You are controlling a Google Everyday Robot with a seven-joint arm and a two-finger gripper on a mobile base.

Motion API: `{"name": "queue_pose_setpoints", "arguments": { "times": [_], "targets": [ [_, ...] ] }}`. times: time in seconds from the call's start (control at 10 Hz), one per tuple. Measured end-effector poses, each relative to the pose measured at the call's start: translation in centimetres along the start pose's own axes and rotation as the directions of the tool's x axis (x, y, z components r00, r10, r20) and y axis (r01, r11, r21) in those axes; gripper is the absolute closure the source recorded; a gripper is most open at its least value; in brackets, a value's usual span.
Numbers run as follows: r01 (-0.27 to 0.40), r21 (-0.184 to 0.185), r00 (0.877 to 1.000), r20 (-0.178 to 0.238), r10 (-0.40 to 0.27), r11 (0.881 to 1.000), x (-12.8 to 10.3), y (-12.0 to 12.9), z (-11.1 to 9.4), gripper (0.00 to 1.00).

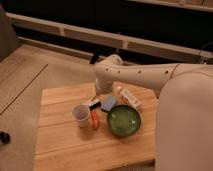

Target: Place the pepper in the ceramic bowl

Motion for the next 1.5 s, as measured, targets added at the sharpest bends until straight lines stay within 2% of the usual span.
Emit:
{"name": "queue_pose_setpoints", "arguments": {
  "times": [0.3,0.5,0.8,0.9,1.5],
  "targets": [
    [0.052,0.024,0.998,-0.023,-0.051,0.998,0.3,1.1,1.1,0.35],
    [0.038,0.02,0.998,-0.046,-0.037,0.999,1.0,1.0,2.0,0.35],
    [-0.005,-0.013,0.997,-0.083,0.004,1.0,1.7,0.7,3.9,0.35],
    [-0.009,-0.024,0.994,-0.109,0.007,1.0,2.1,0.9,5.1,0.35],
    [0.02,-0.087,0.975,-0.219,-0.039,0.996,3.3,2.8,9.6,0.35]
  ]
}}
